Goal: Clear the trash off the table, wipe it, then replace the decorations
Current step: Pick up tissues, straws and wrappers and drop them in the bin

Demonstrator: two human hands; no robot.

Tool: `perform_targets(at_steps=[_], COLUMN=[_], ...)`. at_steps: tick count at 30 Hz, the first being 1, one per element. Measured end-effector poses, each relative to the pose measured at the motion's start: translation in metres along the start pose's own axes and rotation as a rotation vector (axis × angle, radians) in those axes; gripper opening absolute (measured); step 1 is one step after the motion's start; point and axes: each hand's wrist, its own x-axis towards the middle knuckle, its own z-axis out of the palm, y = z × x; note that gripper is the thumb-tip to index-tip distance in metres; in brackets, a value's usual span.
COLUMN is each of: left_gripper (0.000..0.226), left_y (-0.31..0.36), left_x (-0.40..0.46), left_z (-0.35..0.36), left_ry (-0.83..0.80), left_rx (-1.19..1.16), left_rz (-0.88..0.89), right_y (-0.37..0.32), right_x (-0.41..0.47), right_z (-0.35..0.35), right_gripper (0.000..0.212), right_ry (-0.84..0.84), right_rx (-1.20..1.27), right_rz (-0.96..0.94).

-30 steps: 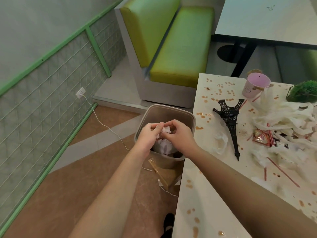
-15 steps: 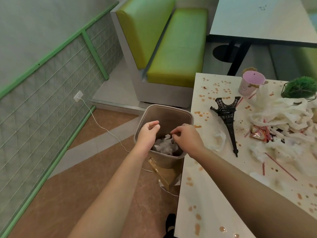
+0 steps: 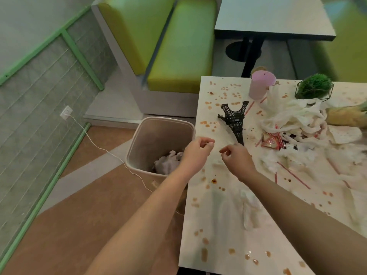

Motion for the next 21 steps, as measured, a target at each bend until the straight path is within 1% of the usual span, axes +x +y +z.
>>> perform_targets(at_steps=[2, 4, 6, 7, 9, 12, 14, 16, 17, 19, 21], left_gripper=[0.009, 0.011, 0.013, 0.013, 0.015, 0.017, 0.022, 0.035, 0.043, 0.055, 0.058], left_y=[-0.004, -0.012, -0.02, -0.025, -0.032, -0.039, -0.04, -0.041, -0.041, -0.036, -0.03], left_x=[0.0, -0.001, -0.003, -0.003, -0.003, -0.002, -0.002, -0.001, 0.0, 0.002, 0.004], left_z=[0.015, 0.028, 0.037, 0.04, 0.045, 0.049, 0.051, 0.055, 0.057, 0.059, 0.059], left_ry=[-0.022, -0.04, -0.056, -0.061, -0.061, -0.068, -0.079, -0.074, -0.067, -0.06, -0.068], left_rx=[-0.005, 0.008, 0.022, 0.024, 0.016, -0.016, -0.044, -0.072, -0.077, -0.089, -0.115], left_rz=[-0.009, -0.032, -0.071, -0.098, -0.147, -0.221, -0.259, -0.285, -0.293, -0.302, -0.29], right_y=[0.016, 0.029, 0.043, 0.049, 0.06, 0.068, 0.067, 0.059, 0.053, 0.041, 0.033], right_x=[0.002, 0.002, 0.002, 0.002, 0.001, -0.002, -0.006, -0.012, -0.016, -0.024, -0.028], right_z=[0.003, 0.007, 0.011, 0.013, 0.018, 0.021, 0.019, 0.013, 0.009, -0.002, -0.011], right_gripper=[0.025, 0.038, 0.045, 0.044, 0.035, 0.019, 0.012, 0.007, 0.007, 0.02, 0.027], right_ry=[-0.081, -0.165, -0.214, -0.226, -0.226, -0.179, -0.148, -0.139, -0.142, -0.152, -0.161], right_rx=[-0.168, -0.339, -0.468, -0.507, -0.521, -0.396, -0.226, 0.0, 0.125, 0.314, 0.392], right_rz=[-0.027, -0.065, -0.112, -0.126, -0.138, -0.122, -0.094, -0.065, -0.049, -0.025, -0.024])
